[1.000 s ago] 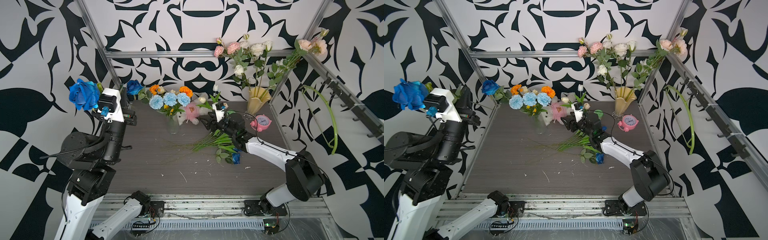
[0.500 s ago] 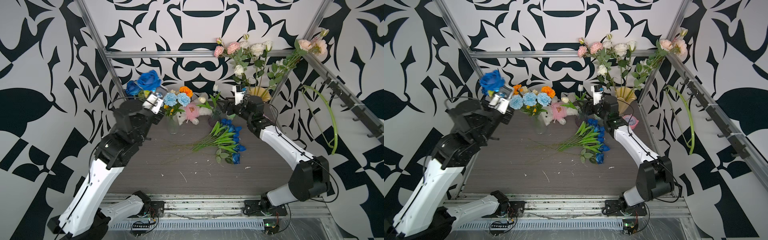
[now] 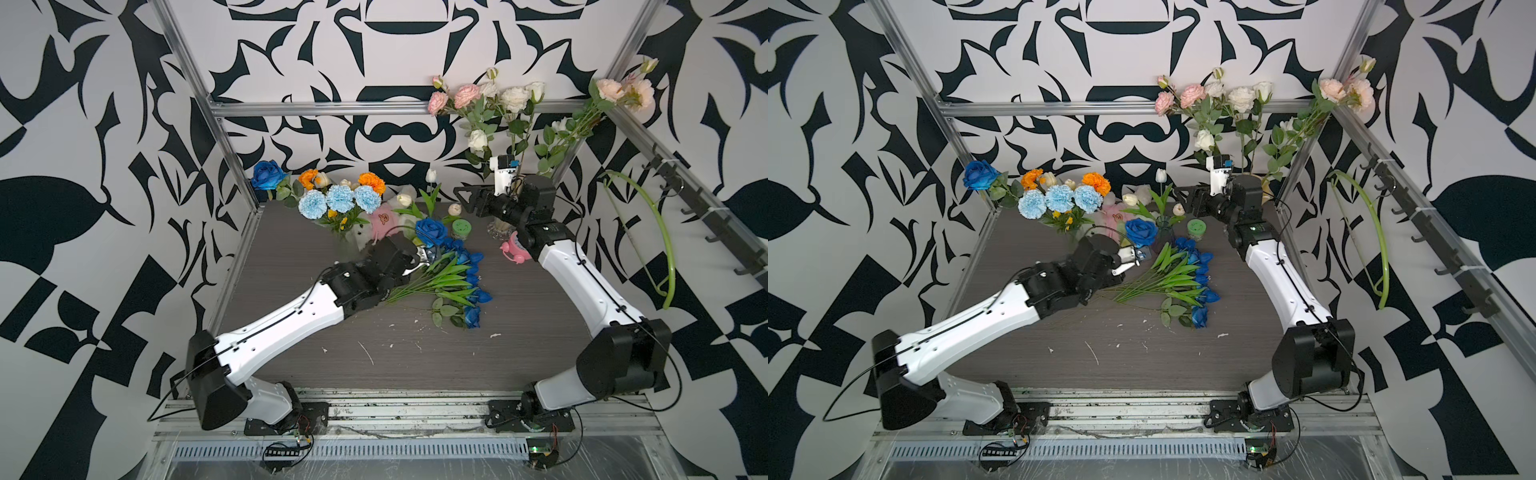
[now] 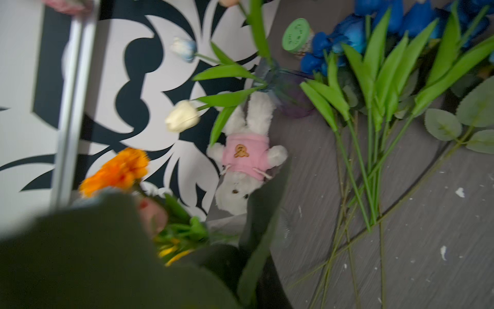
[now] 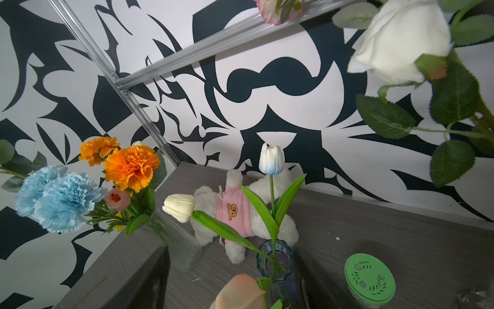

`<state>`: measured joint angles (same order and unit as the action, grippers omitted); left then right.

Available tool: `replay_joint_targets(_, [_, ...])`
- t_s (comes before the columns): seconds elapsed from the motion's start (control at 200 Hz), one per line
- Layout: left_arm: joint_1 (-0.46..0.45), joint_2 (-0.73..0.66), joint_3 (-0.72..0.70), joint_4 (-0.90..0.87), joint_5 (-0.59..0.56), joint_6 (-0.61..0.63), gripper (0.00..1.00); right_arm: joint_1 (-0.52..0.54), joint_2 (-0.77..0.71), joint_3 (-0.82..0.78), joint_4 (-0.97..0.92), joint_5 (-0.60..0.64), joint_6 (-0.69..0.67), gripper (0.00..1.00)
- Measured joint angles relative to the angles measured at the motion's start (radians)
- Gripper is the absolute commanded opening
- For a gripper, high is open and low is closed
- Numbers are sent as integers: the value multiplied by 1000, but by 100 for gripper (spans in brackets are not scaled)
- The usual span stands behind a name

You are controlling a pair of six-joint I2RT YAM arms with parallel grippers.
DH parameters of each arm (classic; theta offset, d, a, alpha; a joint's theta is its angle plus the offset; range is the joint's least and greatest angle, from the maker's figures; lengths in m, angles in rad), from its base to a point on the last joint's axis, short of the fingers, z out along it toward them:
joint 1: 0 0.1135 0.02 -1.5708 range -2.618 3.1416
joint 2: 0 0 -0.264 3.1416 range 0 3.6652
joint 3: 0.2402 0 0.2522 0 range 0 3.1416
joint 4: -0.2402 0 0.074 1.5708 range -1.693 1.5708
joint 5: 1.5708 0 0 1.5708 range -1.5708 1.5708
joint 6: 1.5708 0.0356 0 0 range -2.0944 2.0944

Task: Pick out blue flowers from the vase
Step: Place the flower at the center of the board.

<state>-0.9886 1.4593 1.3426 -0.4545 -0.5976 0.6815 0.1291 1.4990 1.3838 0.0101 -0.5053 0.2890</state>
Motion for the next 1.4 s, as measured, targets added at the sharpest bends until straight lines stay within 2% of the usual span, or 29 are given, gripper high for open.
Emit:
replay_joint_targets(0.38, [-40, 398, 18, 239, 71, 24, 0, -46, 0, 22, -61, -19, 12, 72])
replay_joint_targets(0.545, [-48, 478, 39, 327, 83, 43, 0, -46, 0, 24, -108, -19, -10, 72])
replay_joint_targets(0.86, [-48, 549, 57, 439, 108, 48, 0, -46, -6, 34, -176, -17, -35, 73])
replay_joint_targets(0.93, [-48, 562, 55, 452, 109, 48, 10, -46, -14, 34, -184, -14, -41, 73])
replay_joint_targets(1.03, [-48, 564, 54, 472, 112, 47, 16, -46, -38, 34, -197, -14, -52, 73])
replay_joint_targets(1.13, [-48, 564, 54, 497, 115, 38, 32, -46, -70, 34, -205, -14, -56, 73])
replay_joint_targets(1.4, [-48, 554, 18, 534, 119, 27, 37, -46, -97, 34, -213, -14, -64, 74])
